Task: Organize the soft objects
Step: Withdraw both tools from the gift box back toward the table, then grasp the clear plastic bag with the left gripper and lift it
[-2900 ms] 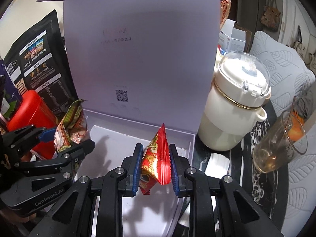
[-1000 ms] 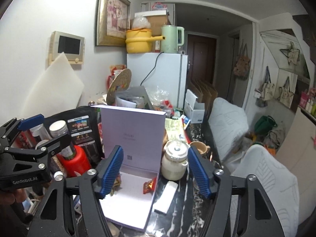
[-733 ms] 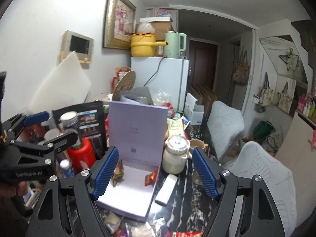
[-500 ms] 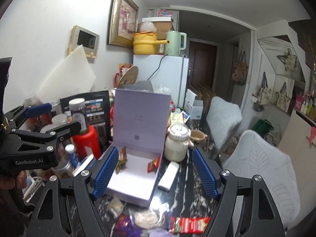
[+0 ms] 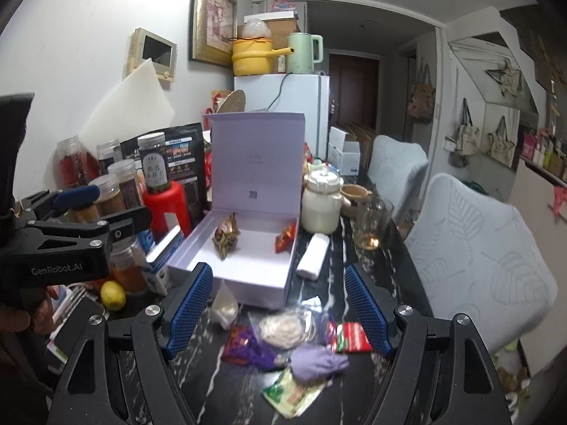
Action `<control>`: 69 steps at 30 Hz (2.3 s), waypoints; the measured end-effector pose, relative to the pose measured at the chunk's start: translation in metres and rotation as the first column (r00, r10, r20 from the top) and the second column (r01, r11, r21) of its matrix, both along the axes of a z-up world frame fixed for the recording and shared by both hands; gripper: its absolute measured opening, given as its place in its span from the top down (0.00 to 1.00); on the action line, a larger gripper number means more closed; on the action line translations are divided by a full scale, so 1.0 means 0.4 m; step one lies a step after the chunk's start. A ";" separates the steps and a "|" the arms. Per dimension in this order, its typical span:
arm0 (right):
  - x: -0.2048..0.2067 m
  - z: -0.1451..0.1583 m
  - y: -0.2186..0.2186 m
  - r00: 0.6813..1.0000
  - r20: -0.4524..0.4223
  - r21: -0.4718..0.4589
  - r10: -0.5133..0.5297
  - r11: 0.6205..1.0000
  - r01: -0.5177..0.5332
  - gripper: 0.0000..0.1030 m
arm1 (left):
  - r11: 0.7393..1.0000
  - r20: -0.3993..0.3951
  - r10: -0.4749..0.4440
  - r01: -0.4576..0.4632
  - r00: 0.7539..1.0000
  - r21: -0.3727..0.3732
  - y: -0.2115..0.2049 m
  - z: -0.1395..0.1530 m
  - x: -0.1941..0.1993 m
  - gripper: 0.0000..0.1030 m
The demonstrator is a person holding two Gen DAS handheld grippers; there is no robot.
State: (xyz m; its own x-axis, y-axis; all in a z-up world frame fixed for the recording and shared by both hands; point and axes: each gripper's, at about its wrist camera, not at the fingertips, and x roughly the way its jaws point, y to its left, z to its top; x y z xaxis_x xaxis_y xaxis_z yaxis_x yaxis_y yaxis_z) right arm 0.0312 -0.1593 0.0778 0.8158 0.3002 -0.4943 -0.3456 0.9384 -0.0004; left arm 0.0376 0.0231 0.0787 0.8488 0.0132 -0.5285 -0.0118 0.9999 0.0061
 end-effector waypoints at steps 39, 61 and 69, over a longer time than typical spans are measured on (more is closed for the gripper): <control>-0.003 -0.357 -0.099 0.960 -0.275 0.051 -0.057 0.996 0.074 0.24 | 0.989 -0.220 -0.098 0.071 0.971 -0.129 -0.066 -0.361 0.124 0.01; 0.090 -0.402 -0.153 0.921 -0.372 0.066 -0.114 0.987 0.149 0.24 | 0.991 -0.331 -0.004 -0.040 0.944 -0.128 -0.059 -0.492 0.305 0.24; 0.106 -0.406 -0.146 0.917 -0.380 0.065 -0.121 0.985 0.157 0.24 | 0.987 -0.304 0.012 -0.060 0.953 -0.148 -0.037 -0.484 0.296 0.61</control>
State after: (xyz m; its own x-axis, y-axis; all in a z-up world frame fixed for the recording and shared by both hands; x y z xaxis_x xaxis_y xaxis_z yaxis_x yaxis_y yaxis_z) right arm 0.0738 -0.2177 -0.0845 0.6142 0.2561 -0.7464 -0.1698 0.9666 0.1920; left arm 0.1562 0.0082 -0.1148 0.6499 -0.0608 -0.7576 -0.0693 0.9879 -0.1387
